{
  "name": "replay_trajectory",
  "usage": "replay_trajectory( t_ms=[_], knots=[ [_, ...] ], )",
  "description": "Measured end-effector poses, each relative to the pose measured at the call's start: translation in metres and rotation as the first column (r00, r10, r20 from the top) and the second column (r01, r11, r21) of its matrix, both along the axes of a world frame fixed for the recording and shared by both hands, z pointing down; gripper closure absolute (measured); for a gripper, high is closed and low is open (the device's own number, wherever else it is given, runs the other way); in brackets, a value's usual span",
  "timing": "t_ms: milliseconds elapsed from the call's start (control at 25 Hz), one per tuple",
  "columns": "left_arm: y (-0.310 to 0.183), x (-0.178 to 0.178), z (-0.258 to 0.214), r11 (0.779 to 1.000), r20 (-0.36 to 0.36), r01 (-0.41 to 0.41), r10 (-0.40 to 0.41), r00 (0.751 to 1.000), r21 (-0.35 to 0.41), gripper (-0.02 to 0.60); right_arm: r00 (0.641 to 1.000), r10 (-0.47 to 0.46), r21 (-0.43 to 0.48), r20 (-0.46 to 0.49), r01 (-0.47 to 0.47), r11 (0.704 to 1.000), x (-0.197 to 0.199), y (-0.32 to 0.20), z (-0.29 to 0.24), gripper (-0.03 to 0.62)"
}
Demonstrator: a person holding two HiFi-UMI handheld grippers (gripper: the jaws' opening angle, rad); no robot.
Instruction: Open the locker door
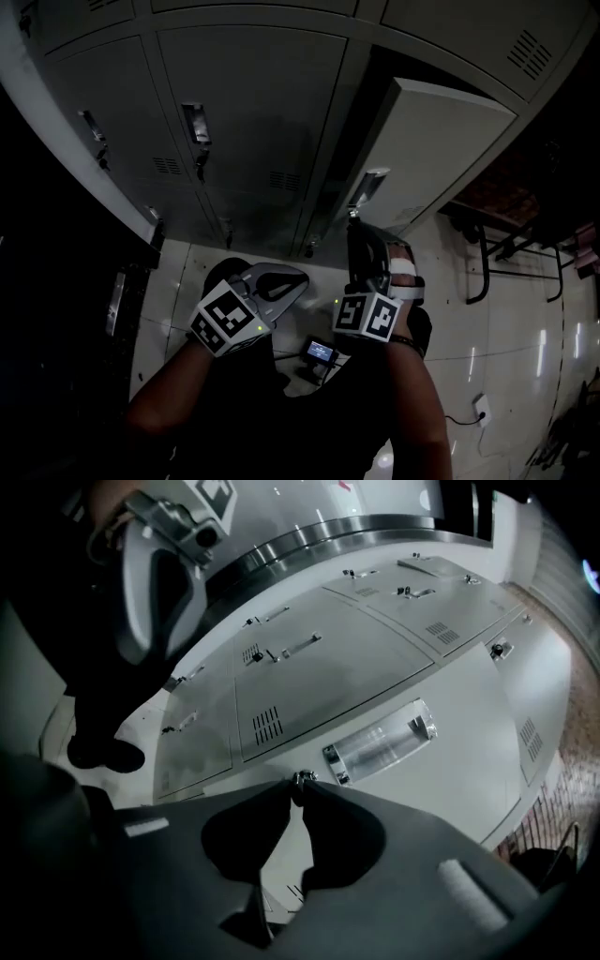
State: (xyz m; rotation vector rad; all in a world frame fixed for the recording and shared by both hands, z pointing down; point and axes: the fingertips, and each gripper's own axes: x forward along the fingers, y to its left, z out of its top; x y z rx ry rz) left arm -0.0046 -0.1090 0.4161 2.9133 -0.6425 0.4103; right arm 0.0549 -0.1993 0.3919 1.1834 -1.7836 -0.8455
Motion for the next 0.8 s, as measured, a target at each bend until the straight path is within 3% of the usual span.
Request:
replay_trajectory(
  t_ms=[360, 800],
  knots=[
    [0.000, 0.001, 0.002, 1.000, 0.012, -0.003, 0.003, 1.000, -0.004, 0.569, 1.000, -0.028, -0.006, 0.006, 0.028, 1.000, 0.053, 0.071, 0.003, 0.549],
    [0.000, 0.006, 0.005, 1.000, 0.034, -0.007, 0.008, 0.999, -0.004, 0.569, 0.995, 0.099, -0.014, -0.009, -0.099, 0.995, 0.133, 0.113, 0.006, 0.549]
  ],
)
